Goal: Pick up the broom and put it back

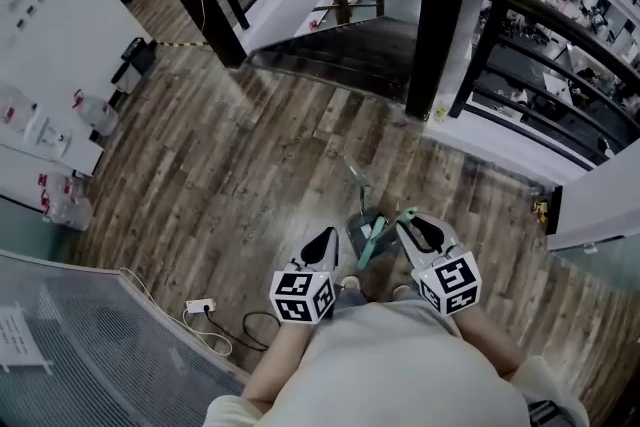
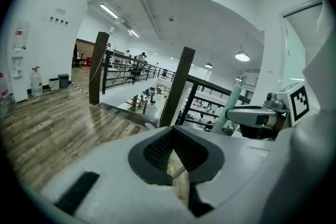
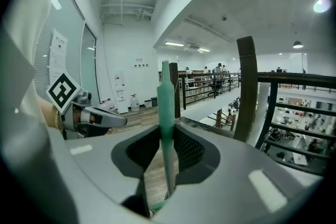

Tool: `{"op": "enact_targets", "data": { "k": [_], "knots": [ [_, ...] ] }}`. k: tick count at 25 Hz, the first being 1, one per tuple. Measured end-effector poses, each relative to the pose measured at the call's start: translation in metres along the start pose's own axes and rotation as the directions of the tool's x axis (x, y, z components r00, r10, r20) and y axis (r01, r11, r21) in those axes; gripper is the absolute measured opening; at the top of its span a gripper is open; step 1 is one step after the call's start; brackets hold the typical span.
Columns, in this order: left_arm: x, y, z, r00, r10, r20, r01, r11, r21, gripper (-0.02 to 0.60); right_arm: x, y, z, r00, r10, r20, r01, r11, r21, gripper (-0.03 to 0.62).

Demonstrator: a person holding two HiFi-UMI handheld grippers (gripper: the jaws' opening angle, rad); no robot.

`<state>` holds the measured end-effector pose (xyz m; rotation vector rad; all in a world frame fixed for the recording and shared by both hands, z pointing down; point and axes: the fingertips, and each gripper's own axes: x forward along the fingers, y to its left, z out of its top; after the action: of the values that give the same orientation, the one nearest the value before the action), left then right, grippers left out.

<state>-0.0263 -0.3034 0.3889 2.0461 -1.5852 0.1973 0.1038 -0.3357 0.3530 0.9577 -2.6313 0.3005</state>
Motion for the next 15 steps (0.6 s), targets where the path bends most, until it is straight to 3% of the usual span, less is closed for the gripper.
{"op": "enact_targets", "data": {
  "k": [15],
  "knots": [
    [-0.022,-0.055,-0.029,0.973,0.217,0.075,-0.208,0.972,-0.112,0.008,-0.032,-0.013,0.002,0.973,0.231,0.007,-0.23,0.969,-0.091,0.094]
  ]
}}
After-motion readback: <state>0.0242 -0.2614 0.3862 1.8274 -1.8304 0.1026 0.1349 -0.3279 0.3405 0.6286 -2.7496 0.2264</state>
